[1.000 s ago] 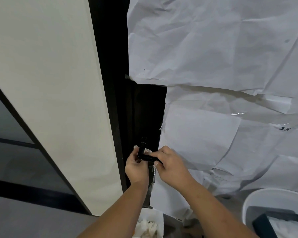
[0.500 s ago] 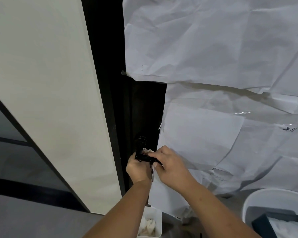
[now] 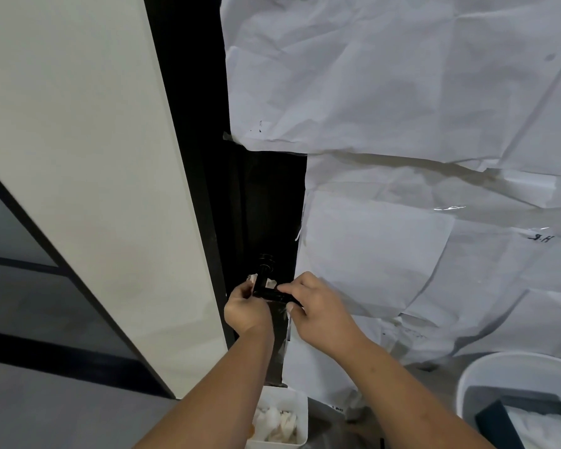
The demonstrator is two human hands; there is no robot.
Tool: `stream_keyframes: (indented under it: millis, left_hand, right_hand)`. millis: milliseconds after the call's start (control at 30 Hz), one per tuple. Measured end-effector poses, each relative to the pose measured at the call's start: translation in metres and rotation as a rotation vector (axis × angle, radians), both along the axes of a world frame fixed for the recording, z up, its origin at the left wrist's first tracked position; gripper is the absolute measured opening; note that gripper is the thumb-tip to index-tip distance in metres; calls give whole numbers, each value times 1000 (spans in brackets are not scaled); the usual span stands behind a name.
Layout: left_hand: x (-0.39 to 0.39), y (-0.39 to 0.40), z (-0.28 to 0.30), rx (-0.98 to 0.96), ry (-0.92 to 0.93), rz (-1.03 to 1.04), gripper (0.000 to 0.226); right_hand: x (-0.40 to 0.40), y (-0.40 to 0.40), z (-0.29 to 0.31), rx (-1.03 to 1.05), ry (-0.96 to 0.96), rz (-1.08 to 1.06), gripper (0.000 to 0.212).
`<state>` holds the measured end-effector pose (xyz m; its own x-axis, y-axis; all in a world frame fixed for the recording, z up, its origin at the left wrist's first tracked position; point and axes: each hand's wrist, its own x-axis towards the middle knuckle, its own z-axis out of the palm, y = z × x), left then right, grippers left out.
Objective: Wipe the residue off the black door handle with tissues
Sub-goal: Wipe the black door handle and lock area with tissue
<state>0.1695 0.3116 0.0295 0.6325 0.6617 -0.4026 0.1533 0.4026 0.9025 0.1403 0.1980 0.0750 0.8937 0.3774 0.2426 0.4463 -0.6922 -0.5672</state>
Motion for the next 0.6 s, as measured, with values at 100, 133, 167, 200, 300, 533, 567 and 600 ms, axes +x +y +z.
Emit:
stream_keyframes:
  millis: [100, 133, 167, 200, 300, 533, 567, 600]
  left_hand:
    - [-4, -1, 4, 34, -87, -78, 24]
    - [-6, -4, 6, 20, -128, -106, 21]
    - [-8, -6, 6, 4, -159, -130, 20]
    - [-9, -8, 6, -18, -176, -144, 22]
    - [-10, -12, 8, -216, -216, -189, 19]
    - [-9, 1, 3, 132, -62, -284, 18]
    - [-9, 2, 4, 213, -27, -287, 16]
    - [-10, 3, 6, 236, -25, -301, 15]
  right_hand:
    - [0, 1, 0, -18, -2, -11, 40]
    - [0, 1, 0, -27, -3, -16, 39]
    - [0, 1, 1, -32, 0, -20, 39]
    - [0, 1, 1, -34, 5, -22, 38]
    - [-1, 1, 0, -43, 19, -20, 39]
    - [-1, 1, 1, -28, 26, -22, 39]
    - [-1, 1, 1, -26, 24, -25, 39]
    - [-1, 1, 1, -28, 22, -26, 39]
